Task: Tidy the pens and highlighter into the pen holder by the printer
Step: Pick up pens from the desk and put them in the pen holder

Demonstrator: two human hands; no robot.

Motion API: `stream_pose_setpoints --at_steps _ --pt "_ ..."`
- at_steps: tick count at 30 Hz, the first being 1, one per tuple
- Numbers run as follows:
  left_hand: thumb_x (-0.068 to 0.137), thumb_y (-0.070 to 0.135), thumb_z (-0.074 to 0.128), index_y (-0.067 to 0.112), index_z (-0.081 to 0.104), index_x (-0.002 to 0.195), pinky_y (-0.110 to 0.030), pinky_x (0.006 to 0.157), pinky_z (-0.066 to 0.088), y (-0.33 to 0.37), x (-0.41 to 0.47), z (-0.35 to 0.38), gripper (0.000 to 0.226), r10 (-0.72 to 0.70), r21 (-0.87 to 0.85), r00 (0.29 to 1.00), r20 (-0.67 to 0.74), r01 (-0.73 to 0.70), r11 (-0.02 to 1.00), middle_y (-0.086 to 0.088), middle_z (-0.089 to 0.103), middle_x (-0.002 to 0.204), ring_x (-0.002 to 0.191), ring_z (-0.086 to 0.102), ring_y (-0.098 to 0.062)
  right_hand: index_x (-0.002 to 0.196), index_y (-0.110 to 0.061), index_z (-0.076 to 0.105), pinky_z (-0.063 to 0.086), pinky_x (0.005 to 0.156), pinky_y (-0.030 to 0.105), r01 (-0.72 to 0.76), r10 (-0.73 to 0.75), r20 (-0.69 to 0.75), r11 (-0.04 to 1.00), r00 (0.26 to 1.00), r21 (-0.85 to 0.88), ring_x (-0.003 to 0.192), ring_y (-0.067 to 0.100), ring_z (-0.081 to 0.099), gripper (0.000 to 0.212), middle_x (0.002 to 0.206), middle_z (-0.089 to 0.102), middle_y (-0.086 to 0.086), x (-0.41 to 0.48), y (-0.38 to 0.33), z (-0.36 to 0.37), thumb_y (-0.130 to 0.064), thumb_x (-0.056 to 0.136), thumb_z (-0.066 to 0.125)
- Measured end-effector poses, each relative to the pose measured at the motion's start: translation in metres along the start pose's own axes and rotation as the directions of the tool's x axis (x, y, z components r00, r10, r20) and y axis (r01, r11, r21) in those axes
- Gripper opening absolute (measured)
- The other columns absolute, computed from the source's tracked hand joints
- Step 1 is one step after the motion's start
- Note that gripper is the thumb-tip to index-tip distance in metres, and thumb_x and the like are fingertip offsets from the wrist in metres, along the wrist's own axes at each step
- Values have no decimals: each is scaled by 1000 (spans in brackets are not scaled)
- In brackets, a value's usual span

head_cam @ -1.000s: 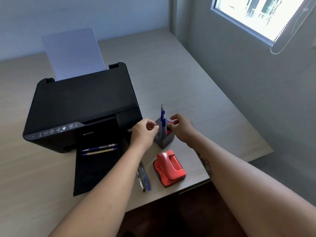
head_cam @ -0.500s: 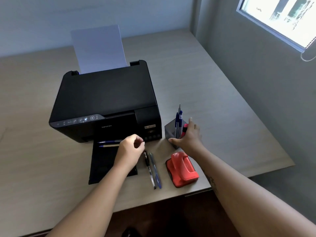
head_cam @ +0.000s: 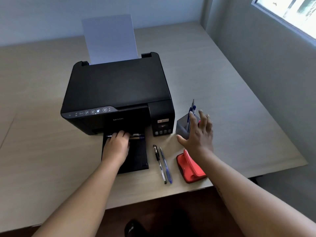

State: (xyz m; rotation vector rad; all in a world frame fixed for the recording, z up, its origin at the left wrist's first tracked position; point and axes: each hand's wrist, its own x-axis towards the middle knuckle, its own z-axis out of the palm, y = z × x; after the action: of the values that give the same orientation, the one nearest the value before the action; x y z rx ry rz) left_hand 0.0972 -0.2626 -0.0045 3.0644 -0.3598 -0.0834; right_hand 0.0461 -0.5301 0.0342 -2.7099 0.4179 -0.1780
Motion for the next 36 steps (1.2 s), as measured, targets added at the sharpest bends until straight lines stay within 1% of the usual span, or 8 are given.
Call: stream_pose_setpoints --at_steps 5,10,14,19,23,27,30,36 --pt "83 14 65 11 62 117 -47 86 47 -6 10 -4 34 14 64 998 62 -18 998 -13 57 116 107 52 -36 111 -18 59 30 100 42 255 -264 -173 964 949 -75 123 30 35 49 131 46 8 -16 -17 17 -33 68 76" --pt "90 21 59 14 62 119 -45 89 47 -10 14 -5 30 26 11 995 101 -27 1000 -11 56 118 111 49 -35 85 -12 64 52 68 42 408 -408 -29 913 912 5 86 28 56 14 89 61 6 -32 -44 35 -25 81 65" --pt "86 27 67 19 64 112 -44 92 48 -18 17 -4 27 -4 -173 985 173 34 984 -5 60 114 112 51 -30 89 -8 63 52 70 42 251 -299 184 936 936 246 90 26 55 14 92 61 7 -38 -55 59 -22 87 60" --pt "77 31 78 26 66 93 -35 93 40 -20 18 -4 20 -109 -317 964 244 185 930 3 68 102 103 59 -19 112 -9 60 50 80 33 -168 0 376 895 927 414 97 24 59 28 110 63 9 -34 -71 77 -24 88 63" --pt "74 21 83 22 59 84 -26 68 43 -20 18 -3 25 -110 -469 919 379 293 833 1 65 85 80 58 -16 132 -12 51 45 88 28 -474 172 530 718 830 510 112 22 58 51 129 59 8 -24 -85 89 -33 88 66" --pt "70 22 85 20 60 75 -23 52 38 -23 19 -4 26 -110 -494 901 421 329 805 5 57 64 56 50 -11 133 -14 52 47 99 31 -543 185 560 605 808 583 118 23 57 50 131 61 7 -13 -94 102 -30 88 67" --pt "71 21 85 18 61 74 -22 54 39 -27 20 -5 24 -110 -507 907 406 323 799 6 57 63 58 51 -11 128 -20 57 52 96 35 -569 194 570 552 799 610 111 22 61 42 125 64 6 -7 -97 109 -26 88 68" --pt "76 24 81 23 62 70 -21 57 41 -35 16 -4 20 -119 -544 916 384 328 772 6 62 67 64 55 -12 136 -31 49 51 78 24 -462 115 513 630 850 624 95 16 59 50 107 59 0 -2 -101 109 -21 89 66"
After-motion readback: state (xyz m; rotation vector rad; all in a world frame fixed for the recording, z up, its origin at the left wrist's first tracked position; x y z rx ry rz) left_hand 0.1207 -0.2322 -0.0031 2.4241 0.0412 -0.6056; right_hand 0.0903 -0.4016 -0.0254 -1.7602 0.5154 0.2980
